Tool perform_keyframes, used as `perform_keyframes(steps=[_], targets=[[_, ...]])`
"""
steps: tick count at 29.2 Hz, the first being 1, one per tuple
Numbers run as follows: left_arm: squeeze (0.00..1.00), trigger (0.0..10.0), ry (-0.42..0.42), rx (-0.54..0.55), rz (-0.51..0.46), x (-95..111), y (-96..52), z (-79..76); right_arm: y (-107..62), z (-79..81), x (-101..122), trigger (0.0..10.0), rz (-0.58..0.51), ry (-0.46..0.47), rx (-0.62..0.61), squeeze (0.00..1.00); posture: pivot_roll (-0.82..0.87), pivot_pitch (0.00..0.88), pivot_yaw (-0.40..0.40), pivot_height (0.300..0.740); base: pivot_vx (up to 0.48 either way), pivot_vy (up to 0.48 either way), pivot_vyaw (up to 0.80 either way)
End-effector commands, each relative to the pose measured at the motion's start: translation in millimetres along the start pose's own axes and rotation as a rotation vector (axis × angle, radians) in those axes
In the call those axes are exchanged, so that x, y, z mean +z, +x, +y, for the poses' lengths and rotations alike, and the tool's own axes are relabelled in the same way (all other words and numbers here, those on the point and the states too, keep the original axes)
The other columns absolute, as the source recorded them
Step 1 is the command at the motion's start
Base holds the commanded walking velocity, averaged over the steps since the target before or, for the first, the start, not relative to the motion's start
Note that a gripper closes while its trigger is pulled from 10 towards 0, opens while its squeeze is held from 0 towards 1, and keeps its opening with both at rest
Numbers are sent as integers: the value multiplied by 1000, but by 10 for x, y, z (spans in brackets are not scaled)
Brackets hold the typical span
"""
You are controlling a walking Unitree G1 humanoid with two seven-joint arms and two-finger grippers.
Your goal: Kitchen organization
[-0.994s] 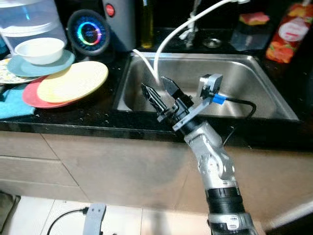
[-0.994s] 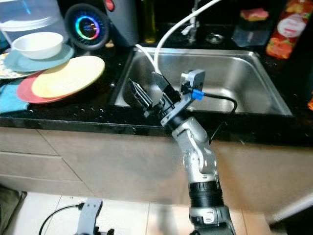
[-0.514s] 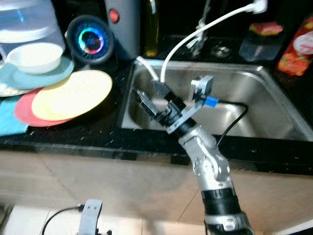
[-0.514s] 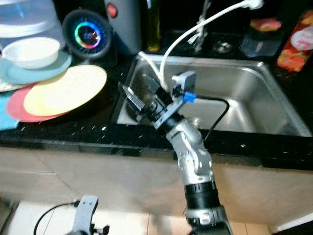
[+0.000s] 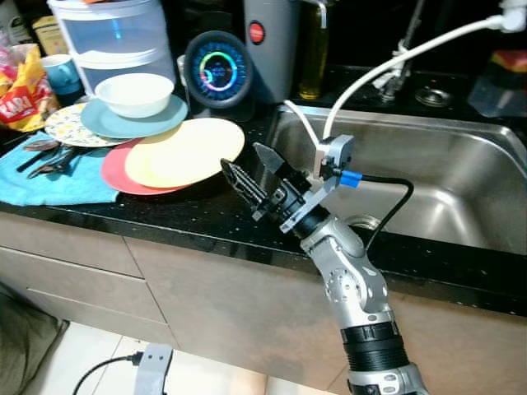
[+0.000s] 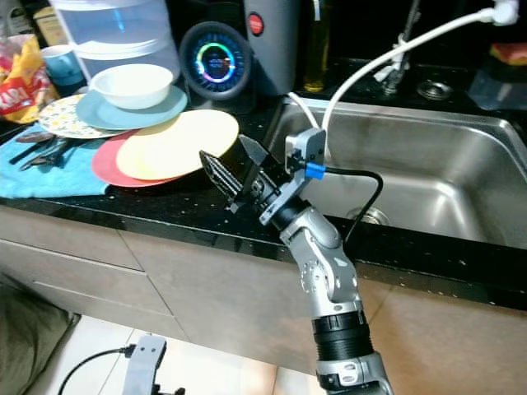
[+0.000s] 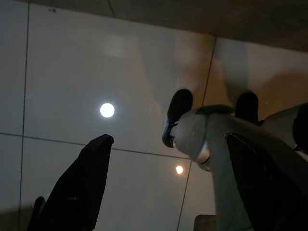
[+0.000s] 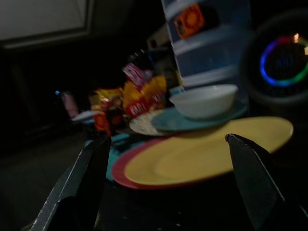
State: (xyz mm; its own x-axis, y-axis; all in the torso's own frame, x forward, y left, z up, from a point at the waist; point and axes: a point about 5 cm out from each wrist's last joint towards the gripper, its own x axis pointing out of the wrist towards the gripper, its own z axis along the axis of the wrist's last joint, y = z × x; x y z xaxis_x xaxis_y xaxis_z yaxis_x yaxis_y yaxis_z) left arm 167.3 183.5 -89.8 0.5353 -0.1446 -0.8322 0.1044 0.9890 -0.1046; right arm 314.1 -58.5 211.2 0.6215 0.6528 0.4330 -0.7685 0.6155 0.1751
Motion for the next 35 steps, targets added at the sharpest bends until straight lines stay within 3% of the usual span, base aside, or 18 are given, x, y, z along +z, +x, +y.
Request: perform_keyframes(steps=[1,9,13,21,24,25,27,30,35], targets=[[0,10000,0,11,28,-74,-16,21,-5,-46,-51,10000,26,-25,-47,0,22,42,14,740,0,0,738],[0,10000,3,11,30,-72,-15,21,13,-40,-83,10000,72,-87,-63,0,20,41,16,740,0,0,0],[0,10000,6,11,30,-69,-13,15,30,-120,-90,10000,126,-155,-136,0,19,42,14,740,0,0,0],[0,10000,-1,9,28,-74,-10,-1,105,-176,2,10000,124,-155,-181,0,25,48,7,740,0,0,0],[0,10000,-10,10,34,-112,-14,-17,338,-55,147,10000,116,-63,-145,0,29,59,-6,740,0,0,0],[0,10000,-10,10,34,-112,-14,-17,338,-55,147,10000,116,-63,-145,0,29,59,-6,740,0,0,0],[0,10000,-19,10,39,-142,-17,-28,493,49,288,10000,102,61,-102,0,34,69,-17,740,0,0,0],[0,10000,-28,10,42,-168,-20,-38,615,115,373,10000,170,32,-84,0,35,71,-20,740,0,0,0],[0,10000,-34,10,45,-195,-25,-47,709,78,350,10000,314,4,-159,0,43,78,-32,740,0,0,0]])
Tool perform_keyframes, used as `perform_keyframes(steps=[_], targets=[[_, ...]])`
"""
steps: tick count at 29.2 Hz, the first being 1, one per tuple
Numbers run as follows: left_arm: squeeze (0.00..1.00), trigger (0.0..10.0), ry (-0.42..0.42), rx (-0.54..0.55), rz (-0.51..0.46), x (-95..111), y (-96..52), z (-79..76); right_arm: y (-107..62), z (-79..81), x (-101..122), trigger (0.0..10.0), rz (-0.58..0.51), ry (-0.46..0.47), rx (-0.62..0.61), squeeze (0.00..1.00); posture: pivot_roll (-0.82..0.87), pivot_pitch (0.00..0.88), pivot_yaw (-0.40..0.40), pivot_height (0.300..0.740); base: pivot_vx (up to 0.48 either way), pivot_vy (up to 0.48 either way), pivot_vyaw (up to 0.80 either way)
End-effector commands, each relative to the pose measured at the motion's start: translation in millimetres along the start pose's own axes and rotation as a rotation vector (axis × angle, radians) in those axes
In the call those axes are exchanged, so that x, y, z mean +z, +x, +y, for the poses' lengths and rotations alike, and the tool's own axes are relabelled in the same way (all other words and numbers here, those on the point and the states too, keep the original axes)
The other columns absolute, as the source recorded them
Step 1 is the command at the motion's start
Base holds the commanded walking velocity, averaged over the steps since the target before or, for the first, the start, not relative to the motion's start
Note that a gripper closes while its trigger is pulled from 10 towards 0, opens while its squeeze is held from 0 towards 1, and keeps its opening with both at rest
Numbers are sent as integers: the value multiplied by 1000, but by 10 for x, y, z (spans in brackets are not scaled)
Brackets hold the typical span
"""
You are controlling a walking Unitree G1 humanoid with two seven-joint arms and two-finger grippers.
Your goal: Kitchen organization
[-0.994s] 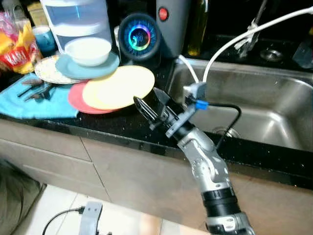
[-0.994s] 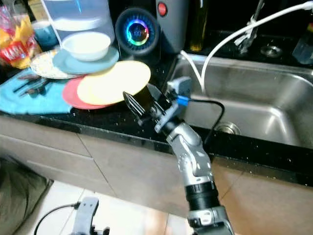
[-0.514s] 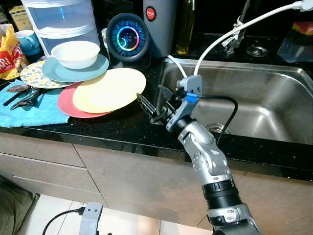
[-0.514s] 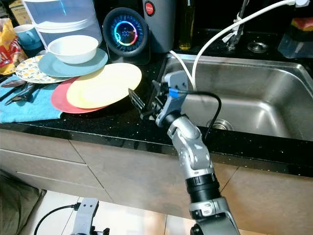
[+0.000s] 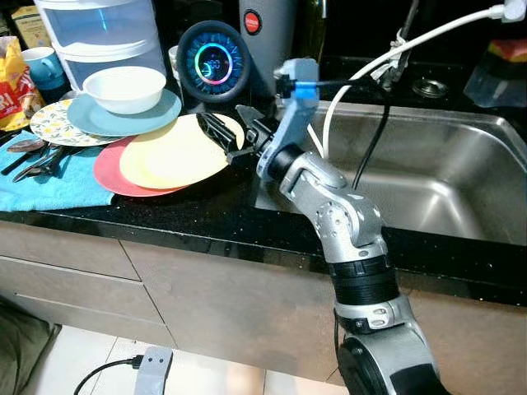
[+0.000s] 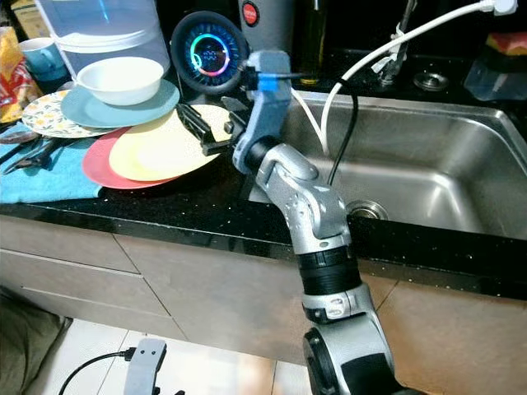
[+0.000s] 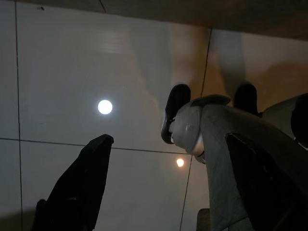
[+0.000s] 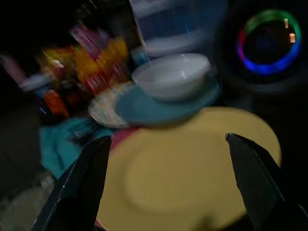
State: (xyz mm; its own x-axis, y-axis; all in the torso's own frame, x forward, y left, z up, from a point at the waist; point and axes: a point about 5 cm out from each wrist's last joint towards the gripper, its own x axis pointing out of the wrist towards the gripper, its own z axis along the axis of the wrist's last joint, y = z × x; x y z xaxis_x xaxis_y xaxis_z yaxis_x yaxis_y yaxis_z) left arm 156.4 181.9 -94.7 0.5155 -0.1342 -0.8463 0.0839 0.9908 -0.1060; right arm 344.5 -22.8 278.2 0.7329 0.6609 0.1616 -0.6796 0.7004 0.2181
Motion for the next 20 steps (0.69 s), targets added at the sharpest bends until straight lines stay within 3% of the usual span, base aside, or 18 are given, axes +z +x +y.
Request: perform_keyframes(steps=[1,8,20], targets=[[0,10000,-17,0,21,-83,-8,-25,27,-24,-50,10000,75,9,-41,0,46,80,-37,740,0,0,0],[0,10000,-26,2,23,-118,-14,-34,157,37,-204,10000,195,21,-114,0,59,83,-54,740,0,0,0],[0,10000,-37,-1,30,-160,-17,-60,195,-28,-202,10000,231,62,-238,0,64,83,-67,740,0,0,0]])
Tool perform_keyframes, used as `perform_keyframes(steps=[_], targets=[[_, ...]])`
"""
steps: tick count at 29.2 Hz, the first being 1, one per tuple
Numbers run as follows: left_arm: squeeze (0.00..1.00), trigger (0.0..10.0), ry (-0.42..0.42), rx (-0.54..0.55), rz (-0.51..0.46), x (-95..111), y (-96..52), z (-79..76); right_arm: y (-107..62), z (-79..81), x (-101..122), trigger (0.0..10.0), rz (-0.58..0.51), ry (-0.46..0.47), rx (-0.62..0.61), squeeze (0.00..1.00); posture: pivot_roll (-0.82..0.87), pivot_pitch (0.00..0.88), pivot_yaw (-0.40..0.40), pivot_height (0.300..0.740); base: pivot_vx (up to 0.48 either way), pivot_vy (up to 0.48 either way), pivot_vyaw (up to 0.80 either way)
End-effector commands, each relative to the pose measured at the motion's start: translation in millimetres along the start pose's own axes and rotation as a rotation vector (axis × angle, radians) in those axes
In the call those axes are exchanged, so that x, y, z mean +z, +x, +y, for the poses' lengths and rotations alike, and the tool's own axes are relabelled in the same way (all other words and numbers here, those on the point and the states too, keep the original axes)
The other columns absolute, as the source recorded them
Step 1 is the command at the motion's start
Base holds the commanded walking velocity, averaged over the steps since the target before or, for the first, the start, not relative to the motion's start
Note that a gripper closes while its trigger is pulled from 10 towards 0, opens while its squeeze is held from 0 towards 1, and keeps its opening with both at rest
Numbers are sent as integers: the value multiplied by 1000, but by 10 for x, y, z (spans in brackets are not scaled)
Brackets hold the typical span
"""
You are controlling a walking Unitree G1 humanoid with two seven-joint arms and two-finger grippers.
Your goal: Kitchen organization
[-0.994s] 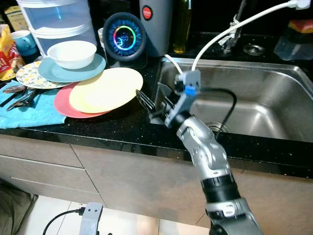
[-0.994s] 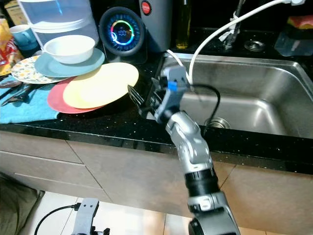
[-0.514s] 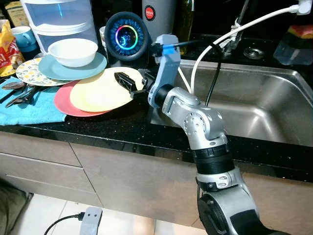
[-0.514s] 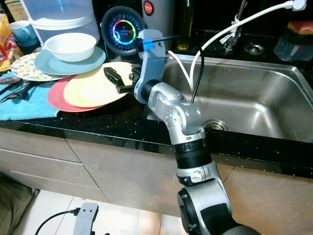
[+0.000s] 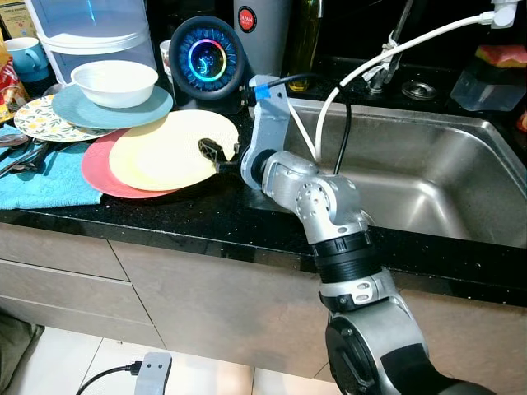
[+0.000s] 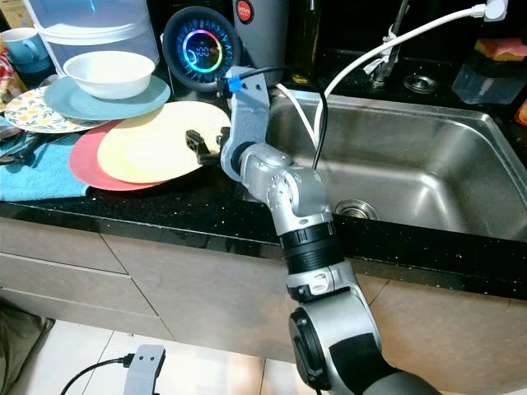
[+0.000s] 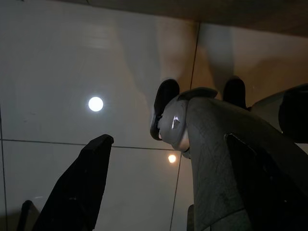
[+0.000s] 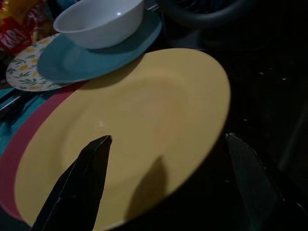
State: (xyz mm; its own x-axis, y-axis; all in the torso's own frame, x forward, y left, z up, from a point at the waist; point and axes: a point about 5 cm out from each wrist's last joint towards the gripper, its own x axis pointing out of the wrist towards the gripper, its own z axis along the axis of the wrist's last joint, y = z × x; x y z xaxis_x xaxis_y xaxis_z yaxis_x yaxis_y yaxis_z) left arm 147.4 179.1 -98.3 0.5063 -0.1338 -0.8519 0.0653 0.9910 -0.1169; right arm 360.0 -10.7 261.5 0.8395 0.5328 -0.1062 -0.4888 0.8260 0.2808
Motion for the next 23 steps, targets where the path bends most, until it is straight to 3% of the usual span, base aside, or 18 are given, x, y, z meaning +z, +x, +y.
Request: perform_keyframes(steps=[1,9,11,15,17,20,21,22,23], targets=[[0,10000,-16,-2,19,-67,-5,-28,21,27,18,10000,-4,10,-9,0,64,86,-64,740,0,0,0],[0,10000,-16,-5,16,-65,-4,-31,6,-58,-2,10000,26,34,-42,0,59,88,-63,740,0,0,0],[0,10000,-18,-7,14,-60,-3,-33,11,-11,-94,10000,76,85,-4,0,58,89,-63,740,0,0,0],[0,10000,-19,-7,14,-60,-3,-35,12,14,-118,10000,91,98,13,0,58,88,-63,740,0,0,0],[0,10000,-18,-9,13,-58,-2,-38,13,42,-138,9176,103,104,27,0,57,89,-60,740,0,0,0],[0,10000,-19,-11,12,-55,-1,-42,12,52,-147,8980,108,107,34,0,57,89,-62,740,0,0,0],[0,10000,-20,-11,11,-55,-1,-42,12,53,-147,863,109,108,34,0,57,89,-62,740,0,0,0],[0,10000,-19,-11,11,-54,-1,-42,12,51,-144,863,105,113,31,0,56,88,-61,740,0,0,0],[0,10000,-18,-12,10,-51,-1,-40,12,45,-139,0,99,133,28,0,56,89,-60,740,0,0,0]])
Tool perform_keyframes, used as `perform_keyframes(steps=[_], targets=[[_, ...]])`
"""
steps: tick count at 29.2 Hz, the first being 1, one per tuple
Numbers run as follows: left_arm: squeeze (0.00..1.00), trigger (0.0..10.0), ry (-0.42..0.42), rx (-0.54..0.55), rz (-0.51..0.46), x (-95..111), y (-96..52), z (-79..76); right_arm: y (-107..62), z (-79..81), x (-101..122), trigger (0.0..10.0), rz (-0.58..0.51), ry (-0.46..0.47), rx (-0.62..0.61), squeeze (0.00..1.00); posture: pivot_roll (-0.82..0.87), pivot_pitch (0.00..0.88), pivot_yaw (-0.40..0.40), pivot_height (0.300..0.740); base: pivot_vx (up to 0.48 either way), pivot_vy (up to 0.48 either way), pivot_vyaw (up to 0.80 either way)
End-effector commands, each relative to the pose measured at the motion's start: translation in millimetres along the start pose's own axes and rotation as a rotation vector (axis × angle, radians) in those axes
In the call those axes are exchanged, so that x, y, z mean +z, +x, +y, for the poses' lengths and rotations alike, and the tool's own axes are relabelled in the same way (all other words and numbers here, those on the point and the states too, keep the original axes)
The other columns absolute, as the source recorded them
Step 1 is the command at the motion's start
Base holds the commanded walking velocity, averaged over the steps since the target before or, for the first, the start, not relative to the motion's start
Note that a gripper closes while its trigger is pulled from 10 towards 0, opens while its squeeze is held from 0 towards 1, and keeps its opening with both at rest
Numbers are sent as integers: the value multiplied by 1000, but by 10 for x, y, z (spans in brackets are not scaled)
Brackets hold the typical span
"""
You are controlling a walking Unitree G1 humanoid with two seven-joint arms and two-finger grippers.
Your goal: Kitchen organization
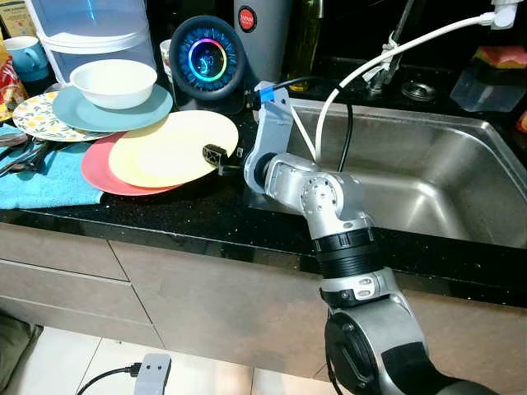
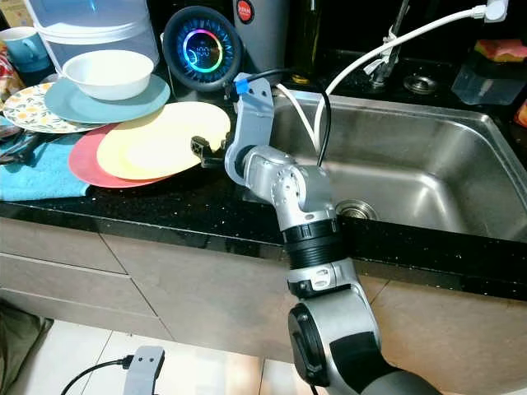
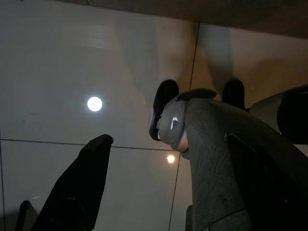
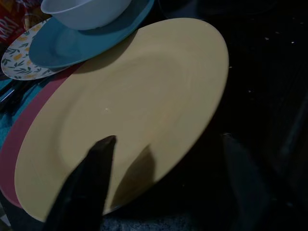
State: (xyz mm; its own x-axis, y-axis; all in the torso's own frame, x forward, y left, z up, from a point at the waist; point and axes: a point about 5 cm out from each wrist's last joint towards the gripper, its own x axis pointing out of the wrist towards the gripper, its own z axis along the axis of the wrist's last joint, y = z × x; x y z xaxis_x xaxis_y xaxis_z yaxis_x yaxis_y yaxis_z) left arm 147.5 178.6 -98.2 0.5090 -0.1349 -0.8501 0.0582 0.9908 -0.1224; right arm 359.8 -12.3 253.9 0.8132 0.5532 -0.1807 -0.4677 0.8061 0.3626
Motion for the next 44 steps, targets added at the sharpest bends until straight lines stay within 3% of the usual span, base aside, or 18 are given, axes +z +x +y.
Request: perform_keyframes(steps=[1,20,32,35,44], targets=[[0,10000,-9,-11,13,-51,-1,-34,20,71,-73,0,16,53,24,0,56,88,-60,740,0,0,0],[0,10000,-7,-9,21,-73,-8,-22,7,97,-62,0,14,109,63,0,55,90,-57,740,0,0,0],[0,10000,-1,-10,20,-63,-6,-23,-6,37,30,0,-41,202,59,0,52,91,-49,740,0,0,0],[0,10000,3,-12,21,-60,-5,-23,-32,-59,148,0,-123,287,25,0,51,90,-50,740,0,0,0],[0,10000,3,-14,20,-55,-4,-27,-85,-115,336,0,-227,434,69,0,54,84,-53,740,0,0,0]])
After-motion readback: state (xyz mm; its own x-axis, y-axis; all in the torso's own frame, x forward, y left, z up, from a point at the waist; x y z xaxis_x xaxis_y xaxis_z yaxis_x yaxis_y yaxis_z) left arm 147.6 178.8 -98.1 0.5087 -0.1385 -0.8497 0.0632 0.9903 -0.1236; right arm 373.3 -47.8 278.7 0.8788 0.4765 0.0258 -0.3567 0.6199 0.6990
